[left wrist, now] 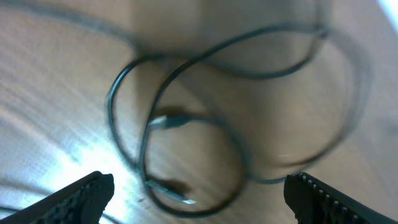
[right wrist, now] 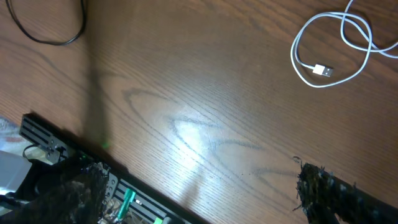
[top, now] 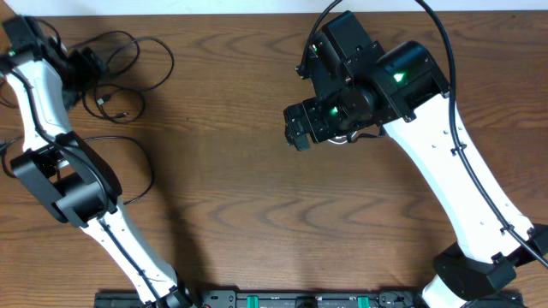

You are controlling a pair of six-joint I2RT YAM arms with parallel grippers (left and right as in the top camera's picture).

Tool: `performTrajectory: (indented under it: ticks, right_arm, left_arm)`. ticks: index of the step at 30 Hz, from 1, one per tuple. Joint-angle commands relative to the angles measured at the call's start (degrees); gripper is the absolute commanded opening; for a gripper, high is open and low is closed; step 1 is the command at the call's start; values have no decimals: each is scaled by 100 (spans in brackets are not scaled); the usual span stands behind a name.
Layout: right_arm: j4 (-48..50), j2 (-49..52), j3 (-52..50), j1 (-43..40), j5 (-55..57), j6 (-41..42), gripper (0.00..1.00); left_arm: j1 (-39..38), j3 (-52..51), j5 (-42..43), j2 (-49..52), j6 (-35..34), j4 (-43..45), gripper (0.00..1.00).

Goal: Untangle cables

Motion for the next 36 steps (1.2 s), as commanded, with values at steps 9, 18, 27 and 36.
performTrajectory:
  ticks: [9,18,27,36]
  right_arm:
    - [39,22,0,37,46,-26,97]
    - [103,22,0,37,46,-26,97]
    - [79,22,0,37,46,-28,97]
    - [33,22,0,37,46,-28,97]
  left_arm:
    - [125,-1360,-372,66,-758,575,93]
    - [96,-1362,-328,153,-1040,592,88]
    - [-120,-1362,-315,518,-1040,686,57]
    - [-243,-1335,-175,590,-1043,1279,15]
